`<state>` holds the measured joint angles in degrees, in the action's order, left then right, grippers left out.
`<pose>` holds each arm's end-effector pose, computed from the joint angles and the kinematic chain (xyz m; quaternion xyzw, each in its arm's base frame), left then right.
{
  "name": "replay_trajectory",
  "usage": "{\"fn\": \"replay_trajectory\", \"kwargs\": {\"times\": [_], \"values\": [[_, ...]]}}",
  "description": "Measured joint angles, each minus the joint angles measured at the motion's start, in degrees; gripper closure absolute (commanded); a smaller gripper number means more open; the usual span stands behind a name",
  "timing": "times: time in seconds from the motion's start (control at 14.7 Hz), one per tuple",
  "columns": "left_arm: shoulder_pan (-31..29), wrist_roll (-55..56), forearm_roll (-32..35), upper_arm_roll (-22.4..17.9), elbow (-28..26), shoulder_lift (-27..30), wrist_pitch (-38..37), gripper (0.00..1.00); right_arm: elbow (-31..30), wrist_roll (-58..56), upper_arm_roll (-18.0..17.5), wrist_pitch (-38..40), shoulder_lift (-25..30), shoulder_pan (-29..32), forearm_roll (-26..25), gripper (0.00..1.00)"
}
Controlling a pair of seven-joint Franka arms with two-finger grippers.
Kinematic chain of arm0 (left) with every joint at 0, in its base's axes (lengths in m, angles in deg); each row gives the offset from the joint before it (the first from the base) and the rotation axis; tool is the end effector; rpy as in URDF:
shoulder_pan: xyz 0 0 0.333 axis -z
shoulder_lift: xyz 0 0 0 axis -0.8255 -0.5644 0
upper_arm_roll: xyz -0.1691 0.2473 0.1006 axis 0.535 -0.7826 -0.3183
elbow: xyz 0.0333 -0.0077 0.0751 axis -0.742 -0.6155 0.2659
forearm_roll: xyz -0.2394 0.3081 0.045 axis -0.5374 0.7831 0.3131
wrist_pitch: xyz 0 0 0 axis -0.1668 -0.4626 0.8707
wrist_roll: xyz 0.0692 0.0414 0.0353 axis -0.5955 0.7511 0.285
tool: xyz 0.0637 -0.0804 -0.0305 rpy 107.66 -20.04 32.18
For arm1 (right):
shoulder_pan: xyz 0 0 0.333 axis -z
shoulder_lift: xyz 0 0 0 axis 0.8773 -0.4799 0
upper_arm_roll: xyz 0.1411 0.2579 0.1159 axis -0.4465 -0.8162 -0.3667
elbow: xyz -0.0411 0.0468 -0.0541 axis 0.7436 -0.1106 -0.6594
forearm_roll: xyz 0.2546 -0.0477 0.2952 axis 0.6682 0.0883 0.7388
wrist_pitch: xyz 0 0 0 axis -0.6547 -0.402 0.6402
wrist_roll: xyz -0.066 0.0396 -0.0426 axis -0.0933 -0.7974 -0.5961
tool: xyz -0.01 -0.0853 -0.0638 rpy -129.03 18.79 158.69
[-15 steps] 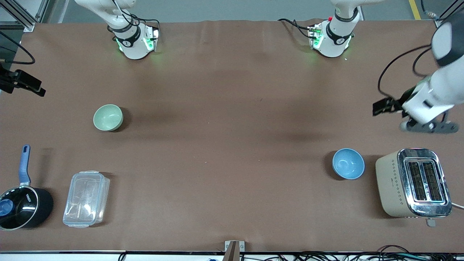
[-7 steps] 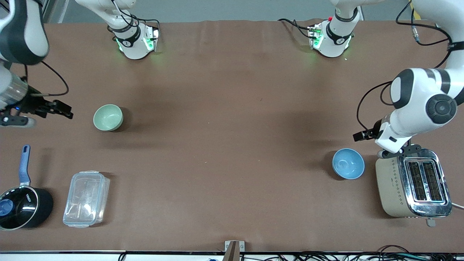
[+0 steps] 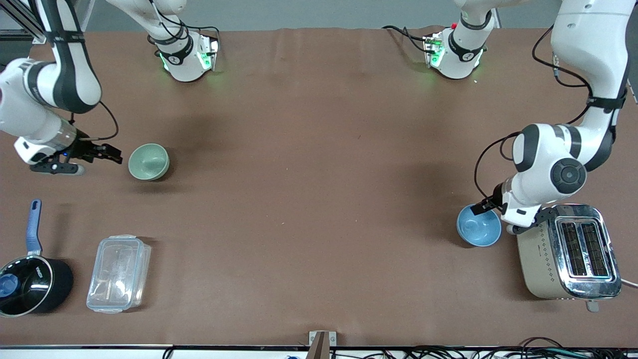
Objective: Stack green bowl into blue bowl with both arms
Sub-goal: 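Reach the right gripper to the green bowl while the left gripper reaches the blue bowl, then carry the blue bowl with the left gripper while the right gripper lifts the green bowl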
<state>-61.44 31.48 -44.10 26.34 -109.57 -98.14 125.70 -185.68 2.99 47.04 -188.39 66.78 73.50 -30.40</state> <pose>0.6176 -0.0385 0.2479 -0.9698 -0.2389 0.0460 0.0160 0.4786 -0.1200 0.3075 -0.9990 0.0301 0.0337 0.0055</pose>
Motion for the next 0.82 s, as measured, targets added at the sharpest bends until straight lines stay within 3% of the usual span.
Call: {"fn": "replay_trajectory", "kwargs": {"times": [0.2,0.27,0.41,0.54,0.61,0.82], "values": [[0.0,1.9,0.0,0.0,0.0,-2.7,3.4,0.26,-1.2,0.0,0.0,-4.0,-5.6,0.7,0.1,0.11],[0.0,2.0,0.0,0.0,0.0,-3.2,4.0,0.32,-1.3,0.0,0.0,-4.7,-7.5,1.0,0.1,0.2],[0.0,2.1,0.0,0.0,0.2,-3.6,4.2,0.53,-1.4,0.0,0.0,-5.2,-9.9,1.4,0.1,0.58],[0.0,2.1,0.0,0.0,0.5,-3.6,4.2,0.87,-1.6,0.0,-0.1,-5.2,-10.9,1.5,0.3,0.81],[0.0,2.1,0.0,0.0,0.8,-3.6,4.2,0.95,-1.7,0.0,-0.3,-5.1,-11.0,1.4,0.5,0.91],[0.3,3.4,0.0,0.1,1.2,-3.6,4.2,1.0,-1.6,0.0,-0.7,-4.5,-10.9,1.4,1.0,0.98]]}}
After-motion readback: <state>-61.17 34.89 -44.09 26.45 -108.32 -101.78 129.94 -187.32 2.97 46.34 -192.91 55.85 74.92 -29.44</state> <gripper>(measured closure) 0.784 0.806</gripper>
